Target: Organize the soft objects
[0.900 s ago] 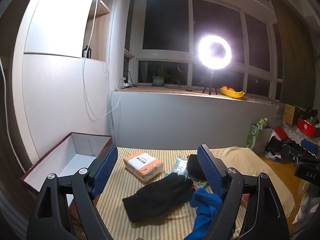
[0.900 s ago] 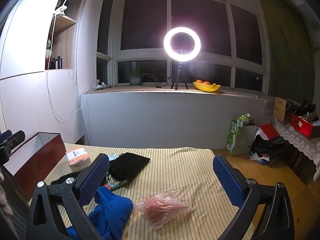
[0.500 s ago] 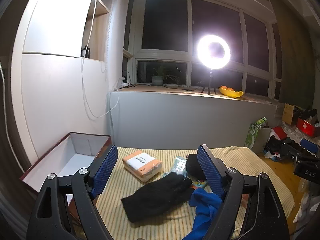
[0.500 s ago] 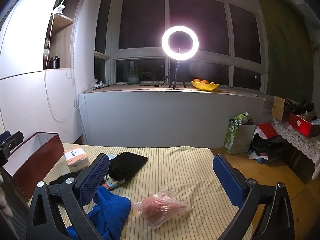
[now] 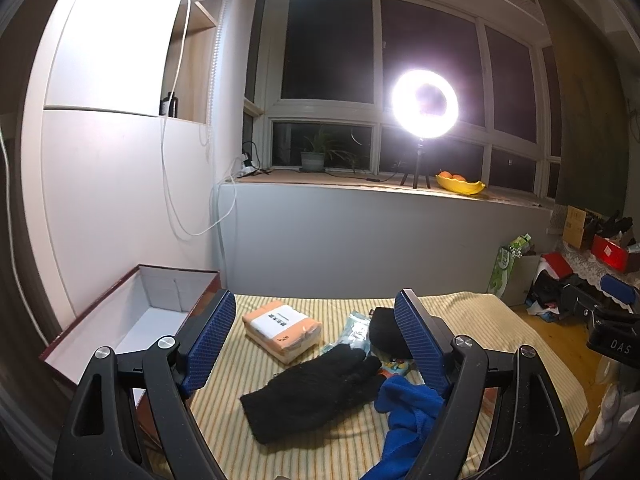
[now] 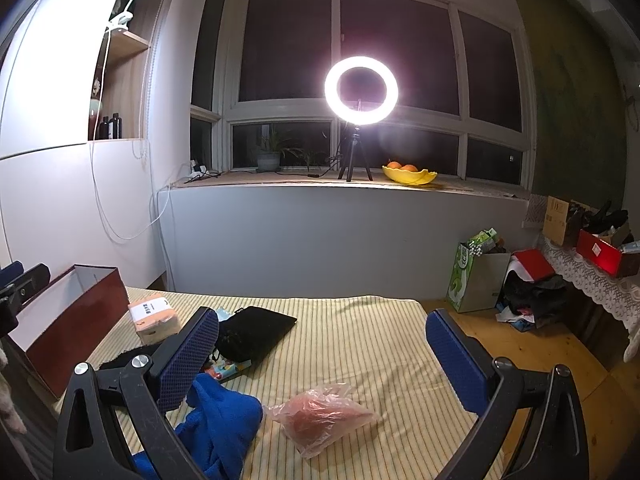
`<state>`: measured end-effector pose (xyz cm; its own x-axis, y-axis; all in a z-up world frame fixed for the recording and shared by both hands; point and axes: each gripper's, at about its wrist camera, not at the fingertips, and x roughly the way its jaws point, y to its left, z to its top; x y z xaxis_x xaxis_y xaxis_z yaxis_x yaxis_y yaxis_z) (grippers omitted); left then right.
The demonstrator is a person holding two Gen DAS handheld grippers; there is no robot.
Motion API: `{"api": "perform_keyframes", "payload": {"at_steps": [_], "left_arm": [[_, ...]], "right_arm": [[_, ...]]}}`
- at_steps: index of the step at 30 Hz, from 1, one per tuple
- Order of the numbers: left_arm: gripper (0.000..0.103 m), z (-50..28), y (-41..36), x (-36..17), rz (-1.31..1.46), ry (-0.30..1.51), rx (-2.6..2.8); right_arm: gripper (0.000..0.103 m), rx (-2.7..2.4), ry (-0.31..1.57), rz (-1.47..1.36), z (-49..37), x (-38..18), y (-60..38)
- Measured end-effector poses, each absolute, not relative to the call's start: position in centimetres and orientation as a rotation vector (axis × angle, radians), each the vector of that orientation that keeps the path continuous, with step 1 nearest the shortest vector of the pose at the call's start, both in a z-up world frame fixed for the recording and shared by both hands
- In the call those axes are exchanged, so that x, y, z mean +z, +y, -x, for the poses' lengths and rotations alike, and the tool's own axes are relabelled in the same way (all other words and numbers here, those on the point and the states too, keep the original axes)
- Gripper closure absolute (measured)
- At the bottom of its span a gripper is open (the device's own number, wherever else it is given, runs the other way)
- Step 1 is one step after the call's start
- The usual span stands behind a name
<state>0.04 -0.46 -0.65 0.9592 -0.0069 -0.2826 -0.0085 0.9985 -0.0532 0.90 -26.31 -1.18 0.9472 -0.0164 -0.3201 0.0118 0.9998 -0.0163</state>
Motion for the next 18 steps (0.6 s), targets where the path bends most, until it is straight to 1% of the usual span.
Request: {"api": "perform_keyframes", "payload": {"at_steps": [18], "left_arm": [[0.021, -0.01, -0.65, -0.67, 0.054, 0.288, -0.006]], "right_arm": [[0.001, -0.013, 0.327, 0.011, -0.7, -1.06, -26.45]]}}
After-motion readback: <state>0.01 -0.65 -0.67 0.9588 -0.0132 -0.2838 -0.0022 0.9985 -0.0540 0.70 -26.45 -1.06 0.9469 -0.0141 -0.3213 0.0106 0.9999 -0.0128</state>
